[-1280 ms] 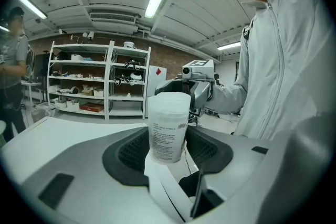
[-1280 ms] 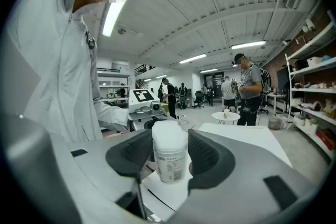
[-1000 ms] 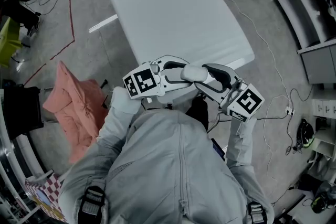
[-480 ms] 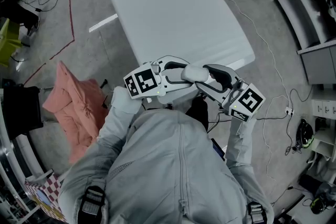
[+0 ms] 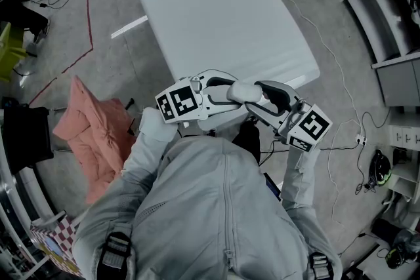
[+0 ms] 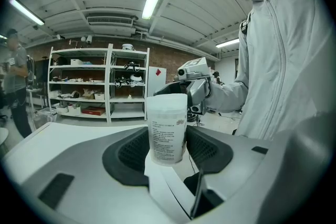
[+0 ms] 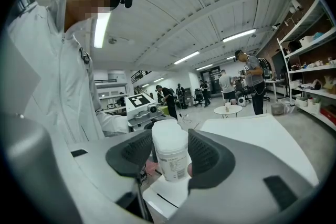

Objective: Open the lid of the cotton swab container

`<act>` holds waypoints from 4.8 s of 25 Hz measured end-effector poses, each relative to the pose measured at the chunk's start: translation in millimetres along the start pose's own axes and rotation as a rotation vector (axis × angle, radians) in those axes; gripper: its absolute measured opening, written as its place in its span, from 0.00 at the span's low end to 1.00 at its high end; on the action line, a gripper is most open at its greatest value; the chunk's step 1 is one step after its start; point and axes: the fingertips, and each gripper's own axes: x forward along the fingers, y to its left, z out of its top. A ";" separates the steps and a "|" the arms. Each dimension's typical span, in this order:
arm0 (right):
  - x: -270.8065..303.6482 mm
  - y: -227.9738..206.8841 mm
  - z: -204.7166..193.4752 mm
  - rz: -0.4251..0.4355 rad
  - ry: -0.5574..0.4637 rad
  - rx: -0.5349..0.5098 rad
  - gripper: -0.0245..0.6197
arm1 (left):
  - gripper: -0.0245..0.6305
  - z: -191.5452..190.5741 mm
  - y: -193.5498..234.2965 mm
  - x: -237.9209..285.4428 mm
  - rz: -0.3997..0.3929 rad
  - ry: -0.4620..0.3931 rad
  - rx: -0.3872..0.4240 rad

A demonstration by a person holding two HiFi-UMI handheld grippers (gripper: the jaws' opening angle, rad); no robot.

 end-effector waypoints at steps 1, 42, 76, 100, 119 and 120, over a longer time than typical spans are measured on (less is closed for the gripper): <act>-0.6 -0.1 -0.2 -0.001 0.000 0.003 0.40 | 0.39 0.1 -0.2 0.5 0.000 0.001 0.000; -3.4 -23.5 27.6 0.011 -0.251 0.312 0.40 | 0.37 2.2 7.4 7.6 0.036 0.003 0.051; 19.3 -69.1 -11.9 -0.207 -0.050 0.599 0.30 | 0.36 -12.9 -12.0 8.9 0.001 0.048 0.120; 5.0 -58.0 -7.8 -0.353 0.020 0.247 0.25 | 0.36 -25.9 -12.6 16.5 0.008 0.061 0.045; -46.7 -74.6 11.1 -0.615 0.003 0.054 0.35 | 0.36 -5.1 39.1 4.9 0.277 0.005 0.004; -47.5 -75.4 11.0 -0.627 0.007 0.048 0.35 | 0.36 -3.0 40.9 3.3 0.289 0.003 0.013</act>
